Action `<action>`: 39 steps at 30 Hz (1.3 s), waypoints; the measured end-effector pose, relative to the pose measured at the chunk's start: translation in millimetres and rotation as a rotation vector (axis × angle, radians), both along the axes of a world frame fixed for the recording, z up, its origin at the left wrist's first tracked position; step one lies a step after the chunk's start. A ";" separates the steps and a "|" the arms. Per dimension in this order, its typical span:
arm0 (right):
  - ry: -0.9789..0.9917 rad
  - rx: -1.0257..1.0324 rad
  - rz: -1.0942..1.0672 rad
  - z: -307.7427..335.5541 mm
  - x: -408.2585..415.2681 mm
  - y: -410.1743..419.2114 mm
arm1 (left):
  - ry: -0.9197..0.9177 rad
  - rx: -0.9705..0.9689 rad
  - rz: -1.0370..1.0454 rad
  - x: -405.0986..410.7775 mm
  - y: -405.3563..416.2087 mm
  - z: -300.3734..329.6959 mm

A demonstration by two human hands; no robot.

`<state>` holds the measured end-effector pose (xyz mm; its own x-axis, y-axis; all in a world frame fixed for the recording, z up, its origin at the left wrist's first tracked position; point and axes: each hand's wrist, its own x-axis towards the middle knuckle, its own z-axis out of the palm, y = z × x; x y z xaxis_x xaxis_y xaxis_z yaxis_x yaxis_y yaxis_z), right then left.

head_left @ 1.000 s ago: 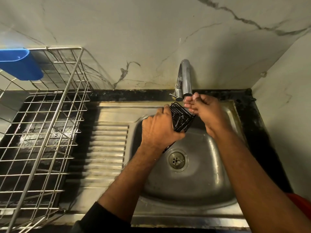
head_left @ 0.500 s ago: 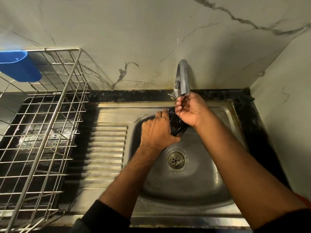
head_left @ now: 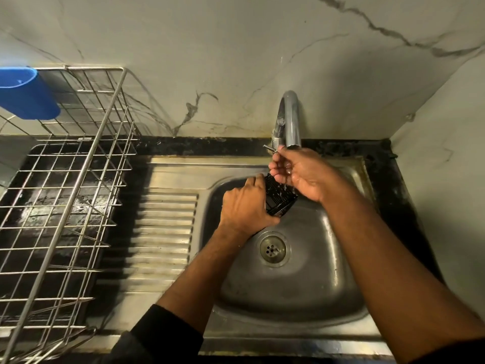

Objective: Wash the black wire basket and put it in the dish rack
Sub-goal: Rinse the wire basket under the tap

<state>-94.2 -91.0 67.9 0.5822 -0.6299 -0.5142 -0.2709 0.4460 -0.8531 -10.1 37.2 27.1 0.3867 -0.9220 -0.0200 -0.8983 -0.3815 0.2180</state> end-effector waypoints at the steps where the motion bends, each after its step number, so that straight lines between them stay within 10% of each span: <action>1: 0.073 -0.145 0.054 3.9 -2.4 1.4 | 0.001 -0.001 -0.001 0.7 -0.2 -0.7; 8: 0.172 -0.534 0.026 5.8 -16.5 4.2 | -0.023 0.001 -0.004 1.5 -0.5 6.1; 39: 0.007 -0.415 -0.135 3.6 -27.3 13.9 | -0.071 -0.003 0.142 -2.4 8.2 28.3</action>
<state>-121.5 -77.1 71.5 0.4778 -0.8542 -0.2050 -0.2399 0.0976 -0.9659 -12.5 45.4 55.4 0.5131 -0.8582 0.0150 -0.8489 -0.5048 0.1568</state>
